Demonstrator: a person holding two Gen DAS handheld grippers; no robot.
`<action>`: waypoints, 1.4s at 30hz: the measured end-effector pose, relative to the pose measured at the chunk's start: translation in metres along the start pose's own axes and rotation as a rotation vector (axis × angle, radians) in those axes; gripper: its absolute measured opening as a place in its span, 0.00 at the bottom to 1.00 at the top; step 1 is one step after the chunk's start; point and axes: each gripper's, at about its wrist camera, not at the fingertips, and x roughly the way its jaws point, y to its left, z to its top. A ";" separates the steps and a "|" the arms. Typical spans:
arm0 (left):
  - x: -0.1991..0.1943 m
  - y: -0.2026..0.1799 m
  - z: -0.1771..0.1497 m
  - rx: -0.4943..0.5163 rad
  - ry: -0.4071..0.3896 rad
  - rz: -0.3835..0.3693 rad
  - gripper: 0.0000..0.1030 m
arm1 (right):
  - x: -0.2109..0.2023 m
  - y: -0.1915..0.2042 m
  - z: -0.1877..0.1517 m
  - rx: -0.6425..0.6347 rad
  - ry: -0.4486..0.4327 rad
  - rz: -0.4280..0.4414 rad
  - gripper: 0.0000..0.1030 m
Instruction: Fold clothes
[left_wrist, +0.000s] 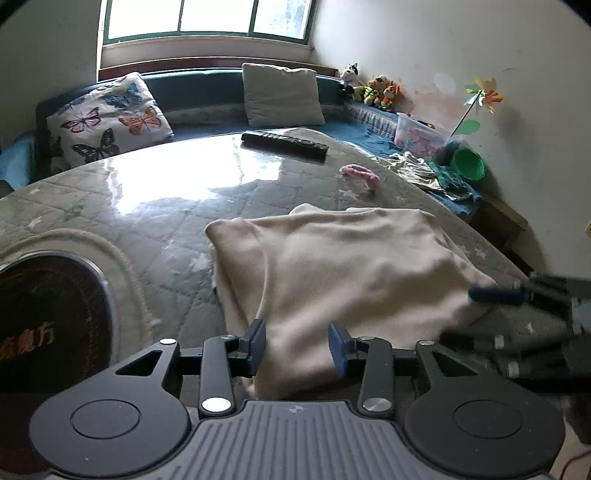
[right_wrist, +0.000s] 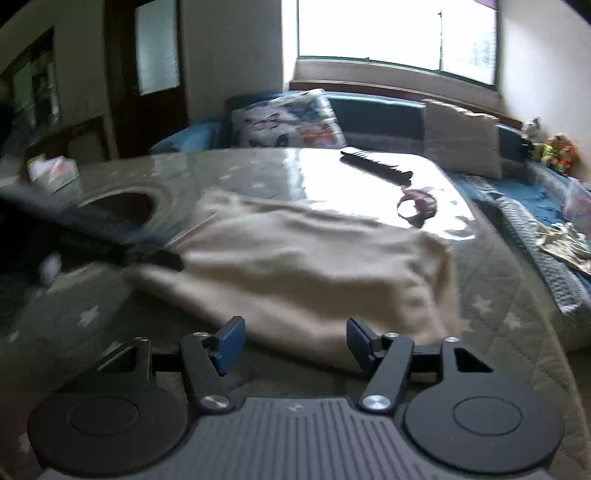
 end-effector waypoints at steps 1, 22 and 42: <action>-0.002 0.000 -0.002 -0.003 0.001 0.003 0.39 | 0.001 -0.005 0.000 0.013 -0.002 -0.021 0.65; -0.036 -0.012 -0.034 -0.008 -0.030 0.042 0.96 | -0.033 -0.019 -0.034 0.192 0.005 -0.122 0.92; -0.061 -0.019 -0.059 0.024 -0.065 0.060 1.00 | -0.045 0.008 -0.049 0.209 0.013 -0.235 1.00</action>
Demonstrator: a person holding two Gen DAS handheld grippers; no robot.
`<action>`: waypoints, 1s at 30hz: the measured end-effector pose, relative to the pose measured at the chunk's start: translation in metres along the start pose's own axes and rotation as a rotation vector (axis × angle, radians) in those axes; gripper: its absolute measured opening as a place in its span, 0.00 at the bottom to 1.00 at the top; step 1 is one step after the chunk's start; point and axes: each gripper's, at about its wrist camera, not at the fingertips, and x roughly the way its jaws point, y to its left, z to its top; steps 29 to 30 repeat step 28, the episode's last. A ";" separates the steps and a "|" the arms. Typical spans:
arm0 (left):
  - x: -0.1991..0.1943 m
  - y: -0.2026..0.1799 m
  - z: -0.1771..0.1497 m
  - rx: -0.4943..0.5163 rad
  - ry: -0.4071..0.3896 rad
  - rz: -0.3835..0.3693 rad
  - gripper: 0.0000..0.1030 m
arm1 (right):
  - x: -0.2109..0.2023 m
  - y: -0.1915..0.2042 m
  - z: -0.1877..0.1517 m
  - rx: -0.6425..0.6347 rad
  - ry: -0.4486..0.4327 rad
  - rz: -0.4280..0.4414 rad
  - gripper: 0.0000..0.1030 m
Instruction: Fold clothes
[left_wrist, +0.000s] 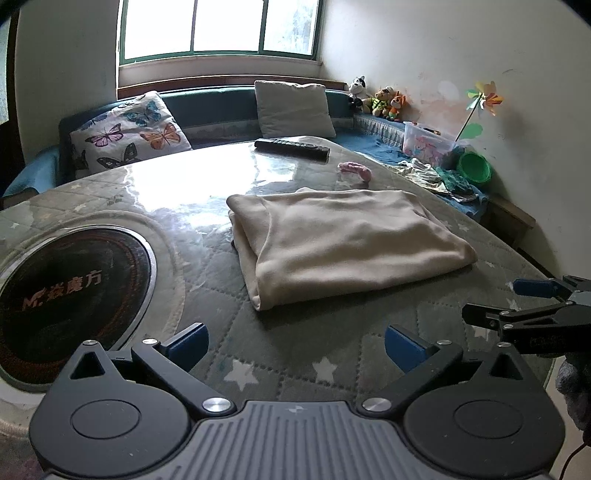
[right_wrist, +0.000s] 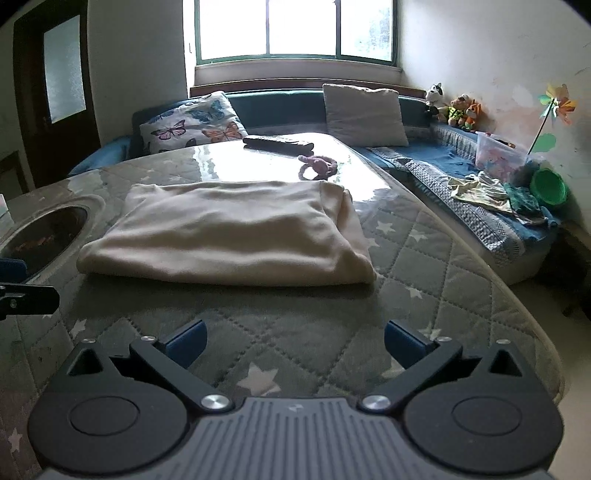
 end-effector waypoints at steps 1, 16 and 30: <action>-0.001 0.000 -0.002 -0.002 -0.001 0.000 1.00 | -0.001 0.001 -0.001 0.001 0.000 -0.005 1.00; -0.021 -0.003 -0.017 0.001 -0.028 -0.010 1.00 | -0.018 0.012 -0.013 0.007 -0.012 -0.038 1.00; -0.034 -0.010 -0.025 0.014 -0.049 -0.008 1.00 | -0.031 0.015 -0.020 0.009 -0.026 -0.037 1.00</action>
